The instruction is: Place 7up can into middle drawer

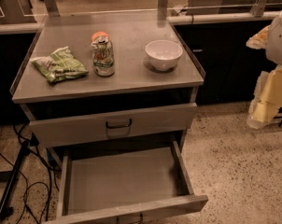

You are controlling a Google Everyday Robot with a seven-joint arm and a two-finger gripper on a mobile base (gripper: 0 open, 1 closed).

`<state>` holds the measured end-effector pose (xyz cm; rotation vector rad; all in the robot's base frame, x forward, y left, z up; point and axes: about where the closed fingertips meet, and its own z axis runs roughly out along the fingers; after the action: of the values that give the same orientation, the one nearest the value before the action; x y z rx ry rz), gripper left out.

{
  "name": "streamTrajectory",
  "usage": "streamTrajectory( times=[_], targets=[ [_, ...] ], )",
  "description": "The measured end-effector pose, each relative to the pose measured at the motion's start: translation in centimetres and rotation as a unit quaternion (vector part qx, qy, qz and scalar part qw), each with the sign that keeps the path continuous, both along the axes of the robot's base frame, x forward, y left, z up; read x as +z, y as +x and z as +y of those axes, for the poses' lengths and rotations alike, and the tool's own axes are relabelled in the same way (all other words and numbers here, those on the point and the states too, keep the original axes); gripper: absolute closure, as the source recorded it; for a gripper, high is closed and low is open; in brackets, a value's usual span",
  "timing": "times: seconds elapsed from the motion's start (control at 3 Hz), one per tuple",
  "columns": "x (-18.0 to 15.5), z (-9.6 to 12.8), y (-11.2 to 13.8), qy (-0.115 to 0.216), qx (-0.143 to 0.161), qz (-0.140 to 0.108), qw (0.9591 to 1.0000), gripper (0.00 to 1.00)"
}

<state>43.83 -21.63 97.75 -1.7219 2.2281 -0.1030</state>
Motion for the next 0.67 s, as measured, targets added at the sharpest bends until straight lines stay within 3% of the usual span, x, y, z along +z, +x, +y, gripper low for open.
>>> streamTrajectory(
  times=[0.33, 0.67],
  targets=[
    [0.0, 0.0, 0.0, 0.0, 0.0, 0.0, 1.0, 0.0],
    [-1.1, 1.2, 0.2, 0.031, 0.008, 0.003, 0.9995, 0.0]
  ],
)
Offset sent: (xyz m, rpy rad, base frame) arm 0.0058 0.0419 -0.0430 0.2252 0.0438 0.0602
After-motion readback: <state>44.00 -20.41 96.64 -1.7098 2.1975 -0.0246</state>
